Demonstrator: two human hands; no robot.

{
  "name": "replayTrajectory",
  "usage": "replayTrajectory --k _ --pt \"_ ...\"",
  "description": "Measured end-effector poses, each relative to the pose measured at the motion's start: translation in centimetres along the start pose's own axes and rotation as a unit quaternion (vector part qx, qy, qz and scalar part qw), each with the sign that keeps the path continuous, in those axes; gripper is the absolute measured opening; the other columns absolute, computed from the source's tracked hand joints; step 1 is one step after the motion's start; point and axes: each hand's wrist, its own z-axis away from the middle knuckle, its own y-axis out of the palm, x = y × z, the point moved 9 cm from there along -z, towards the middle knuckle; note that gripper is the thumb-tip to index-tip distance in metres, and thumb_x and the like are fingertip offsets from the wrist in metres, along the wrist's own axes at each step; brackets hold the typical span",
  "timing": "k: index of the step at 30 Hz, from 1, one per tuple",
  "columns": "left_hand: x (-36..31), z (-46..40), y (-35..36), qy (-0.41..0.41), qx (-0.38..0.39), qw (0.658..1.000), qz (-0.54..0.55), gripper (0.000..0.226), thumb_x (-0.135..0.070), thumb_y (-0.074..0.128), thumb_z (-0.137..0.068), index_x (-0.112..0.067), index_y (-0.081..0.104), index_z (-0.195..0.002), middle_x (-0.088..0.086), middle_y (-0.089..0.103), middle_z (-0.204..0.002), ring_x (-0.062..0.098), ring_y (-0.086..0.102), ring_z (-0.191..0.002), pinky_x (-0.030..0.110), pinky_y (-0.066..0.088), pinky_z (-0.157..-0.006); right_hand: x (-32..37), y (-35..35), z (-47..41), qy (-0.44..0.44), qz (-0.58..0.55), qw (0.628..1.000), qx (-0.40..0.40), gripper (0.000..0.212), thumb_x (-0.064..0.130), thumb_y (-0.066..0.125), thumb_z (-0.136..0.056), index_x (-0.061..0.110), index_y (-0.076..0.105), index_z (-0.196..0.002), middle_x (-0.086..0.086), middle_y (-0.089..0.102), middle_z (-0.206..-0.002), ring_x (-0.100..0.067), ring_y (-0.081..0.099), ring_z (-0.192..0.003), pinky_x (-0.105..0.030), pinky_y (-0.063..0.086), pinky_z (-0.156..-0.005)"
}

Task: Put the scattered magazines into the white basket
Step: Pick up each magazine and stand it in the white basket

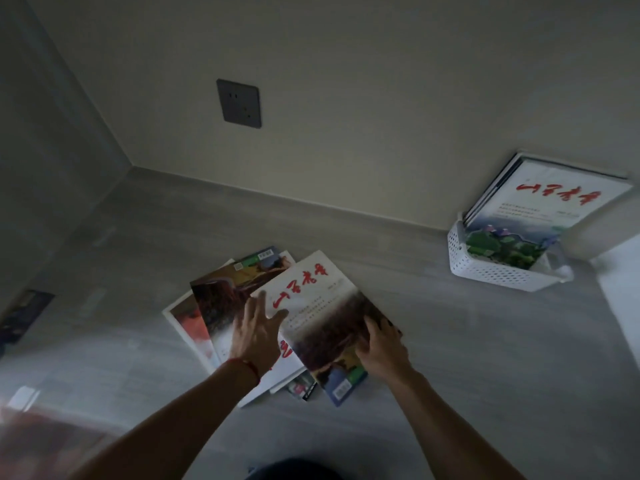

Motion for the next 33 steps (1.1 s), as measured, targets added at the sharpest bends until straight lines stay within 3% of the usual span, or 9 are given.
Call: replayTrajectory --k 8,12,13,16,19,24,26,30,33 --pt "-1.6 1.4 2.4 -0.261 0.001 0.869 0.42 0.078 -0.013 0.07 -0.082 -0.02 0.029 -0.148 0.017 0.045 -0.132 0.036 0.046 -0.121 0.048 0.051 -0.097 -1.0 0.7 2.6 -0.041 0.111 0.993 -0.023 0.042 0.039 0.045 -0.095 0.027 0.051 -0.134 -0.009 0.053 -0.132 -0.032 0.051 -0.12 -0.043 0.046 -0.099" --pt "-1.4 0.1 3.7 -0.381 0.004 0.691 0.615 0.057 0.0 0.068 -0.085 -0.013 0.047 -0.136 0.015 0.061 -0.121 0.028 0.061 -0.095 0.031 0.052 -0.064 -2.5 0.7 3.4 -0.069 0.104 0.992 -0.005 0.038 0.03 0.047 -0.095 0.023 0.056 -0.131 -0.007 0.054 -0.128 -0.029 0.054 -0.117 -0.039 0.05 -0.097" --pt "-1.9 -0.5 3.5 -0.356 0.023 0.703 0.615 0.049 0.001 0.065 -0.087 -0.012 0.052 -0.132 0.015 0.064 -0.122 0.027 0.062 -0.091 0.029 0.051 -0.063 -3.2 0.6 3.4 -0.073 0.087 0.993 -0.009 0.037 0.028 0.047 -0.095 0.022 0.058 -0.129 -0.006 0.055 -0.127 -0.029 0.055 -0.116 -0.039 0.051 -0.095" --pt "-5.0 -1.8 1.1 -0.187 0.033 0.863 0.468 0.04 -0.004 0.053 -0.093 -0.021 0.057 -0.128 0.007 0.066 -0.122 0.023 0.064 -0.092 0.028 0.053 -0.068 -5.2 0.1 3.5 -0.068 0.004 0.997 -0.026 0.032 0.023 0.048 -0.094 0.02 0.065 -0.121 -0.003 0.061 -0.121 -0.025 0.06 -0.113 -0.036 0.053 -0.091" --pt "-9.3 -1.8 -1.8 -0.069 -0.03 0.909 0.41 0.034 -0.004 0.052 -0.094 -0.019 0.059 -0.123 0.004 0.067 -0.117 0.021 0.062 -0.103 0.026 0.049 -0.082 -7.7 -0.7 3.6 -0.048 -0.12 0.991 -0.033 0.042 0.017 0.054 -0.092 0.021 0.06 -0.134 -0.005 0.067 -0.126 -0.022 0.063 -0.117 -0.03 0.05 -0.096" --pt "-17.0 -2.3 -6.3 0.088 -0.084 0.909 0.398 0.018 -0.016 0.051 -0.084 -0.015 0.061 -0.1 0.008 0.067 -0.083 0.021 0.06 -0.075 0.035 0.047 -0.063 -14.7 -6.3 3.5 0.02 -0.354 0.915 -0.191 0.054 0.013 0.065 -0.09 0.01 0.041 -0.138 -0.006 0.065 -0.122 -0.018 0.065 -0.102 -0.019 0.045 -0.079" --pt "-19.6 -3.0 -7.3 0.106 -0.074 0.894 0.429 0.018 -0.016 0.053 -0.083 -0.012 0.061 -0.098 0.016 0.067 -0.084 0.018 0.056 -0.074 0.044 0.051 -0.066 -17.3 -8.4 3.3 0.042 -0.426 0.882 -0.197 0.051 0.016 0.063 -0.091 0.017 0.041 -0.138 -0.002 0.067 -0.118 -0.016 0.067 -0.095 -0.031 0.055 -0.081" --pt "-24.5 -5.1 -8.1 0.11 -0.037 0.845 0.522 0.023 -0.009 0.055 -0.082 -0.01 0.063 -0.104 0.025 0.069 -0.102 0.027 0.065 -0.092 0.06 0.054 -0.082 -21.2 -13.8 3.0 -0.012 -0.413 0.884 -0.221 0.024 0.018 0.056 -0.098 0.017 0.064 -0.12 -0.005 0.074 -0.108 -0.02 0.072 -0.094 -0.051 0.061 -0.079" --pt "-27.5 -6.6 -9.5 0.096 -0.054 0.826 0.553 0.025 -0.01 0.06 -0.082 -0.014 0.066 -0.106 0.022 0.071 -0.107 0.04 0.068 -0.103 0.064 0.054 -0.087 -23.9 -19.4 3.4 -0.05 -0.362 0.891 -0.271 0.022 0.022 0.062 -0.096 0.014 0.07 -0.116 -0.005 0.076 -0.104 -0.018 0.074 -0.09 -0.032 0.062 -0.078"
